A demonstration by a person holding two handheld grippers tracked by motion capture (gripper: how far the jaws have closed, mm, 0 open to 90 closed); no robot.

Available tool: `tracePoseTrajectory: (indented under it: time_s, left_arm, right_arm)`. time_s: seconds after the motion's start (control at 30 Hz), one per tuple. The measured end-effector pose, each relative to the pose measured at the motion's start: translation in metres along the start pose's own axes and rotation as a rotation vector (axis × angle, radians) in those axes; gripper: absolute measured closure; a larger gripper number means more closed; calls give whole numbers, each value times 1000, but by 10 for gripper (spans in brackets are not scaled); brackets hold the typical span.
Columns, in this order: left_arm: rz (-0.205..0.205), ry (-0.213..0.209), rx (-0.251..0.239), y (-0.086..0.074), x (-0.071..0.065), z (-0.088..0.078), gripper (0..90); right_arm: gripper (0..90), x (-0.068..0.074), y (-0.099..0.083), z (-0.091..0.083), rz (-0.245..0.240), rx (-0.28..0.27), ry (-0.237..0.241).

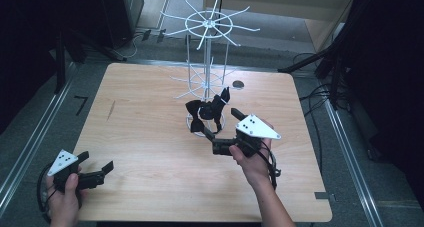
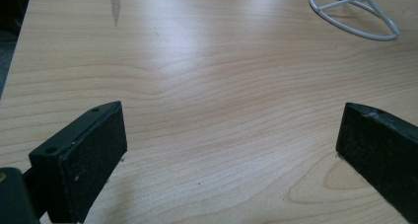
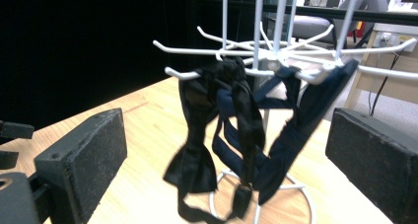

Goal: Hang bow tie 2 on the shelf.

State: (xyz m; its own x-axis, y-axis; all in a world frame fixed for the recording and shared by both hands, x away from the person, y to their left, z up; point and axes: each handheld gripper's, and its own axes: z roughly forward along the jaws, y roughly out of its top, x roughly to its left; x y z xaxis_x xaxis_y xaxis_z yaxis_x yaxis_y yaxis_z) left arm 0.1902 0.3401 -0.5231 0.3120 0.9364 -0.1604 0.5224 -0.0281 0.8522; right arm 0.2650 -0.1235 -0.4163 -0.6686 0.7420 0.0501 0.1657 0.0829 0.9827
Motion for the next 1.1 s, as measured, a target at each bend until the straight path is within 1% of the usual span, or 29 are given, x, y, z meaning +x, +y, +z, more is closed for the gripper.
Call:
tracePoseTrajectory:
  time_s: [0.33,0.47,0.57,0.97,1.1]
  left_arm:
    - [0,2,4,1,0,1,0]
    - [0,5,2,1,1,1,0]
    - [-3,5,1,1,1,2,0]
    - [-9,10,10,5,4,6,0]
    - [-13,7,8,6,4,8,0]
  right_arm:
    - [24,-5,-16,-11,7,17,-9]
    - [23,-6,-20,-14,9,15,-12]
    - [24,-9,-27,-18,16,20,-22]
    - [32,-15,-40,-32,24,30,-64]
    - [32,-18,-47,-37,28,46,-76]
